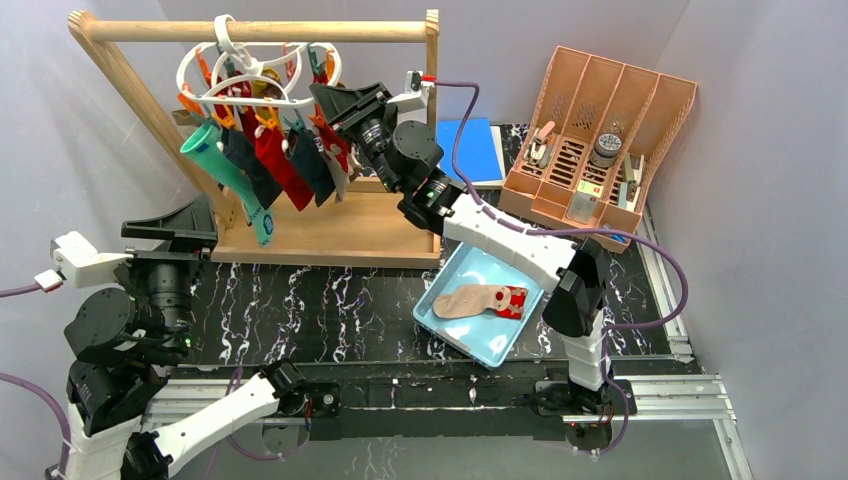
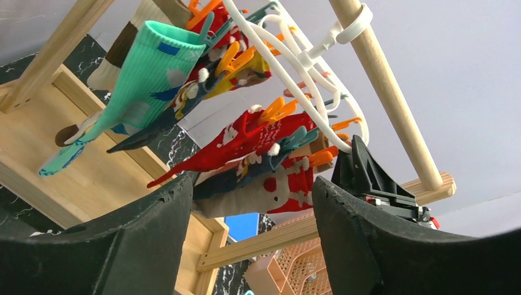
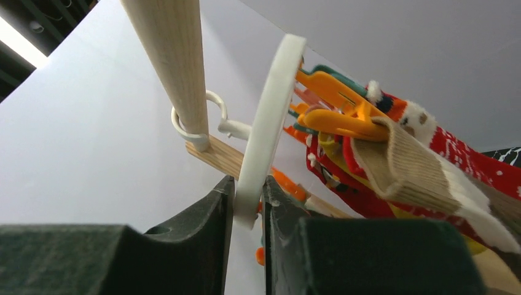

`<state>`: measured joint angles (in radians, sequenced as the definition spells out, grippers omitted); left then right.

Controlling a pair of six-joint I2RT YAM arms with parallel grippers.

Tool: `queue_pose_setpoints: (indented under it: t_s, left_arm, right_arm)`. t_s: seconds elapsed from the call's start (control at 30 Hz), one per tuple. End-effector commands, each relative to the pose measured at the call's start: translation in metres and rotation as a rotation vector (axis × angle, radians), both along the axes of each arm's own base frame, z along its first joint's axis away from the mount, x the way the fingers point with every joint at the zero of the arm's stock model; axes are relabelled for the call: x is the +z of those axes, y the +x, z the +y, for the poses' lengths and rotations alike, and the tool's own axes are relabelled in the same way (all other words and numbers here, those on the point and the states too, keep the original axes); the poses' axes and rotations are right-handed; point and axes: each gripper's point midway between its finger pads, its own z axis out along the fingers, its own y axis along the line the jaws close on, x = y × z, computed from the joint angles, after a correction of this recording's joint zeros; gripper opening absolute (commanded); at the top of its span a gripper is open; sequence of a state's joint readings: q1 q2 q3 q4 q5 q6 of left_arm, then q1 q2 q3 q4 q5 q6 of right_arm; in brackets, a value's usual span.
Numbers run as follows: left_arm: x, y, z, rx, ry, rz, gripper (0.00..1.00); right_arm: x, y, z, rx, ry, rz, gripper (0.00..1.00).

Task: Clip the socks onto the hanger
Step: Rotate the hanger at the clothesline.

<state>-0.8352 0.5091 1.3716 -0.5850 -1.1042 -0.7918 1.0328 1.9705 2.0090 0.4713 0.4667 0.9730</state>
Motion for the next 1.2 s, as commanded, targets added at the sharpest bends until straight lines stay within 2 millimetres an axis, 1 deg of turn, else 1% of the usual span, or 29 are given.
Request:
queue_pose_setpoints:
  t_s: [0.0,0.1,0.17,0.23,0.3,0.4,0.47,0.53,0.57,0.63,0.7,0.77,0.87,0.9,0.97,1.0,1.07,1.13,1.17]
  left_arm:
    - [-0.001,0.004,0.000,0.026,0.022,0.018,0.69]
    - [0.000,0.004,-0.001,0.023,0.024,0.018,0.69]
    - [0.002,0.004,-0.001,0.021,0.028,0.017,0.70]
    - [0.005,0.003,0.000,0.018,0.029,0.014,0.71]
    - [0.007,0.002,0.002,0.022,0.033,0.011,0.71]
    - [0.011,-0.001,0.007,0.034,0.053,0.014,0.72]
    - [0.012,-0.005,0.013,0.048,0.062,0.017,0.72]
    - [0.013,-0.009,0.021,0.064,0.071,0.020,0.73]
    - [0.013,-0.010,0.023,0.068,0.075,0.022,0.73]
    - [0.013,-0.012,0.026,0.074,0.076,0.023,0.74]
    - [0.013,-0.014,0.028,0.076,0.077,0.022,0.75]
    - [0.012,-0.013,0.028,0.078,0.080,0.025,0.76]
    - [0.011,-0.011,0.025,0.078,0.081,0.029,0.77]
    - [0.011,-0.009,0.023,0.076,0.082,0.030,0.77]
    - [0.013,-0.006,0.019,0.071,0.078,0.028,0.79]
    - [0.014,-0.004,0.015,0.065,0.073,0.024,0.79]
    - [0.018,0.001,0.008,0.052,0.064,0.015,0.80]
    - [0.024,0.009,-0.005,0.026,0.056,0.001,0.81]
    - [0.027,0.013,-0.012,0.010,0.049,-0.007,0.81]
  right_arm:
    - [0.029,-0.017,-0.005,0.017,0.059,-0.050,0.27]
    - [0.026,-0.029,0.004,0.040,0.043,-0.054,0.27]
    - [0.022,-0.038,0.009,0.055,0.037,-0.049,0.29]
    - [0.018,-0.053,0.018,0.091,0.034,-0.041,0.33]
    - [0.012,-0.062,0.026,0.117,0.033,-0.029,0.35]
    - [0.005,-0.074,0.043,0.168,0.040,-0.015,0.36]
    - [0.002,-0.085,0.059,0.211,0.048,-0.013,0.41]
    - [0.001,-0.093,0.073,0.250,0.052,-0.015,0.44]
    - [-0.005,-0.096,0.082,0.272,0.049,-0.012,0.45]
    - [-0.004,-0.102,0.091,0.302,0.048,-0.019,0.45]
    - [-0.008,-0.108,0.101,0.340,0.036,-0.030,0.47]
    - [-0.008,-0.118,0.109,0.387,0.018,-0.056,0.53]
    - [-0.017,-0.139,0.117,0.443,-0.050,-0.102,0.69]
    - [-0.018,-0.147,0.117,0.455,-0.069,-0.116,0.74]
    - [-0.026,-0.160,0.112,0.473,-0.117,-0.140,0.79]
    - [-0.021,-0.166,0.102,0.469,-0.138,-0.161,0.82]
    - [-0.026,-0.173,0.085,0.461,-0.189,-0.182,0.84]
    - [-0.032,-0.177,0.061,0.433,-0.235,-0.207,0.85]
    - [-0.031,-0.180,0.045,0.413,-0.247,-0.231,0.85]
